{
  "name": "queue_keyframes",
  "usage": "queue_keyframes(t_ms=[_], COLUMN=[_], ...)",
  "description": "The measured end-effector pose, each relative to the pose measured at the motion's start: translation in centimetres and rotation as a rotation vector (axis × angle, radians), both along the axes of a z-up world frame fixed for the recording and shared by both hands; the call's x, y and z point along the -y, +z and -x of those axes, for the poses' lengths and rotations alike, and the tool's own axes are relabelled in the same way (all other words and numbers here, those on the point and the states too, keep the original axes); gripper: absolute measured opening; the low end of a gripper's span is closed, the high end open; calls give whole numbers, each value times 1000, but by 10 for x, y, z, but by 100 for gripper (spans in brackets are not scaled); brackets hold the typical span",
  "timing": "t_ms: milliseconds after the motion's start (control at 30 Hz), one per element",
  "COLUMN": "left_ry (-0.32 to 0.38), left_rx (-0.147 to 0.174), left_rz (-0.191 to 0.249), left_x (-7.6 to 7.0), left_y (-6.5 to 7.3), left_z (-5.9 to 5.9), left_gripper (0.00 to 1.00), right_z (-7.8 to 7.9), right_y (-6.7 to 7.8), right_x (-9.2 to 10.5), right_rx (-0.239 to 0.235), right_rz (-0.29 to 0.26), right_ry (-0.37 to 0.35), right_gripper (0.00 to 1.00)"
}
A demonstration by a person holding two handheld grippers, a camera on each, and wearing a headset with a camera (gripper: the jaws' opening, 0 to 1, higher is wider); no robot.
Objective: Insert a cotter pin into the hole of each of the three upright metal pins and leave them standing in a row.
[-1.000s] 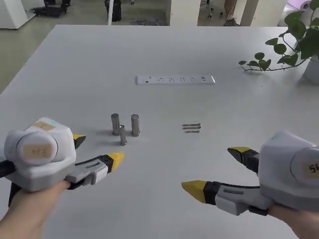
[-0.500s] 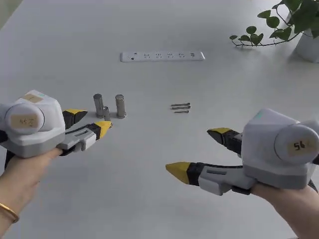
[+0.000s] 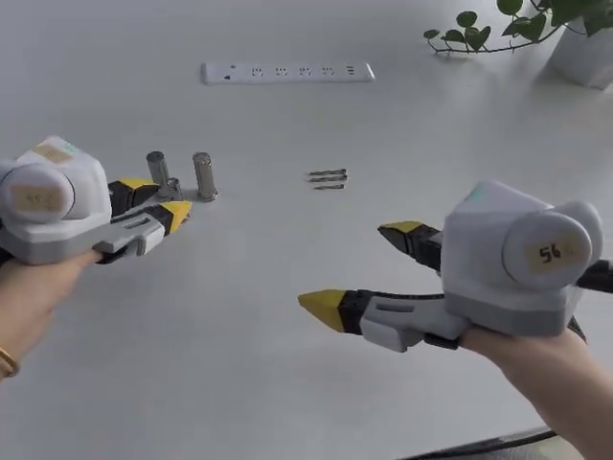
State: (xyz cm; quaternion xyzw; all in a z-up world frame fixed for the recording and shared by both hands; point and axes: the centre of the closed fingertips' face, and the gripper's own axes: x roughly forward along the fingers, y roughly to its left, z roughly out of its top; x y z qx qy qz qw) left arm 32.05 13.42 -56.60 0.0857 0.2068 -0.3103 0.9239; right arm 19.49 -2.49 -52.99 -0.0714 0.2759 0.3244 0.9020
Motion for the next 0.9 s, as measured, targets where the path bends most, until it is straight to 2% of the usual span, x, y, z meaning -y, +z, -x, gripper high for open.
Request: queue_keyframes(t_ms=[400, 567, 667, 767, 900], left_ry=[-17, -26, -45, -78, -114], left_rx=[-24, -40, -45, -32, -29], left_rz=[3, 25, 27, 2, 0], left_x=[4, 4, 6, 10, 18], left_y=[-6, -6, -7, -6, -5], left_z=[-3, -3, -1, 3, 10], left_gripper=[8, 7, 7, 7, 7], right_z=[1, 1, 1, 0, 1], right_y=[-9, -10, -10, -10, -10], right_x=[-1, -1, 0, 1, 3], right_rx=[-22, -26, -26, -26, -27], right_rz=[9, 6, 7, 8, 12], right_ry=[-2, -1, -3, -9, -9], right_gripper=[69, 68, 68, 68, 68])
